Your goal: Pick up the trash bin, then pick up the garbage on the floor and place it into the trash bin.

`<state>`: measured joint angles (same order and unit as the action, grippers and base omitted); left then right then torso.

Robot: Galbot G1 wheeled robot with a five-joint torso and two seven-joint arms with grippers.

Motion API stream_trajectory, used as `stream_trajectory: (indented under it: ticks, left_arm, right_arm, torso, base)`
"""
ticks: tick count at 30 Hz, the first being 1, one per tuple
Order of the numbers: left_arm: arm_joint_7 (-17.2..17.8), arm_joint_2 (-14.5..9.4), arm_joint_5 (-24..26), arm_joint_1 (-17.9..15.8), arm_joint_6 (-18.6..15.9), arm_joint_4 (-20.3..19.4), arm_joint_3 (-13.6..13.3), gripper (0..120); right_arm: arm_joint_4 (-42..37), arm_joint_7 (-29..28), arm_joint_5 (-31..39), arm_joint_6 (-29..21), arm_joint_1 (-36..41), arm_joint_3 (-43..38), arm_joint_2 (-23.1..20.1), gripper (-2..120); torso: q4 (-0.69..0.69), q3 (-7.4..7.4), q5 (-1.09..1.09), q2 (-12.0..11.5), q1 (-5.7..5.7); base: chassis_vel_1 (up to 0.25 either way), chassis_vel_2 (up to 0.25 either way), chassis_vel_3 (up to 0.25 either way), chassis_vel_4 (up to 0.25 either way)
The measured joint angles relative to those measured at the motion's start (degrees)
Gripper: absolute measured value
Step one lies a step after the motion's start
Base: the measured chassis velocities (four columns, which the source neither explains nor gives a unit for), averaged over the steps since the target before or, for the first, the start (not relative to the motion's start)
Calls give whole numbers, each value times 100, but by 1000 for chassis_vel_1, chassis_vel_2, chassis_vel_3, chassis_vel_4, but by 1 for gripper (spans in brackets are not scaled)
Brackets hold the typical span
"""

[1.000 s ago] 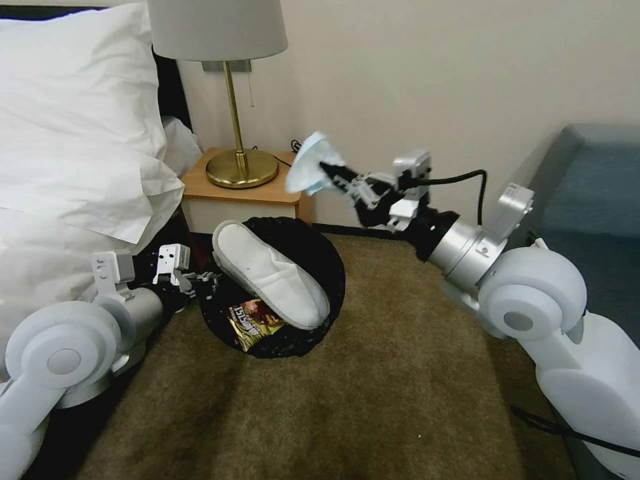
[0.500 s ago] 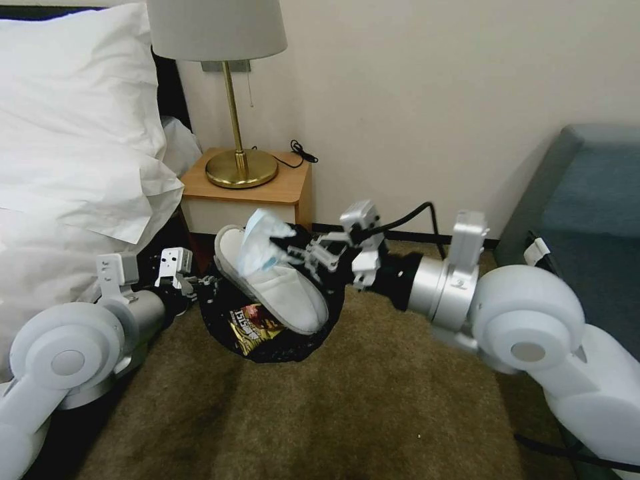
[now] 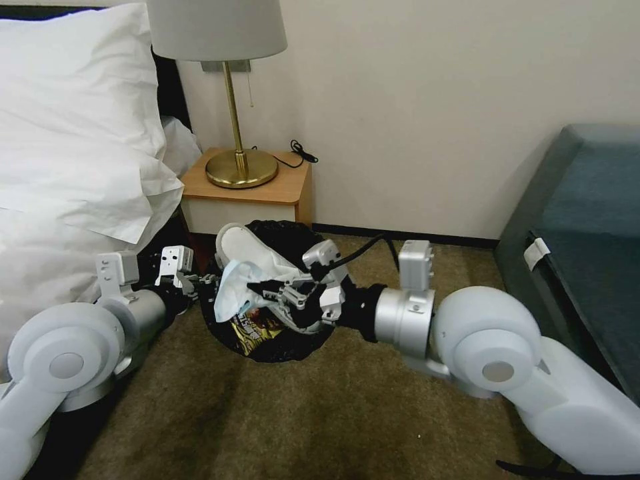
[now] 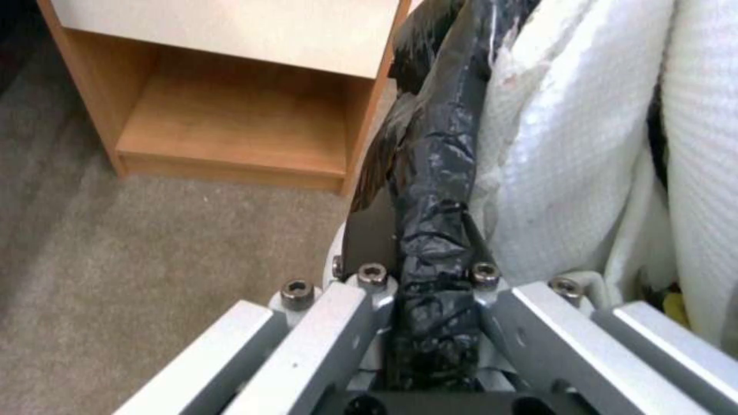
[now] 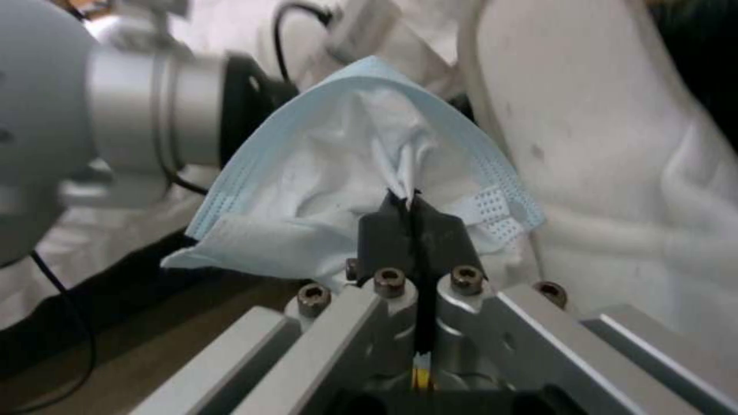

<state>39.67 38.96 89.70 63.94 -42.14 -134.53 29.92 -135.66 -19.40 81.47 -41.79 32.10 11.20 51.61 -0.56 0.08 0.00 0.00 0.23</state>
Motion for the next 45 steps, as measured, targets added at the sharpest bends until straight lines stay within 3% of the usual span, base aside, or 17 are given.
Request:
stream_trajectory:
  ticks: [13, 37, 45]
  left_arm:
    - [-44, 77, -31, -15, 0, -50, 8, 3]
    - [-28, 108, -62, 84, 0, -186, 56, 3]
    - [-27, 103, -65, 60, 0, -193, 60, 3]
  right_arm:
    - [164, -817, 416, -56, 38, 88, 76, 0]
    - [361, -930, 421, 3, 117, -262, -37, 0]
    - [564, -1218, 336, -26, 151, -130, -10, 0]
  torso:
    - [0, 0, 0, 0, 0]
    - [0, 0, 0, 0, 0]
    - [0, 0, 0, 0, 0]
  base:
    - [0, 0, 0, 0]
    - [0, 0, 0, 0]
    - [0, 0, 0, 0]
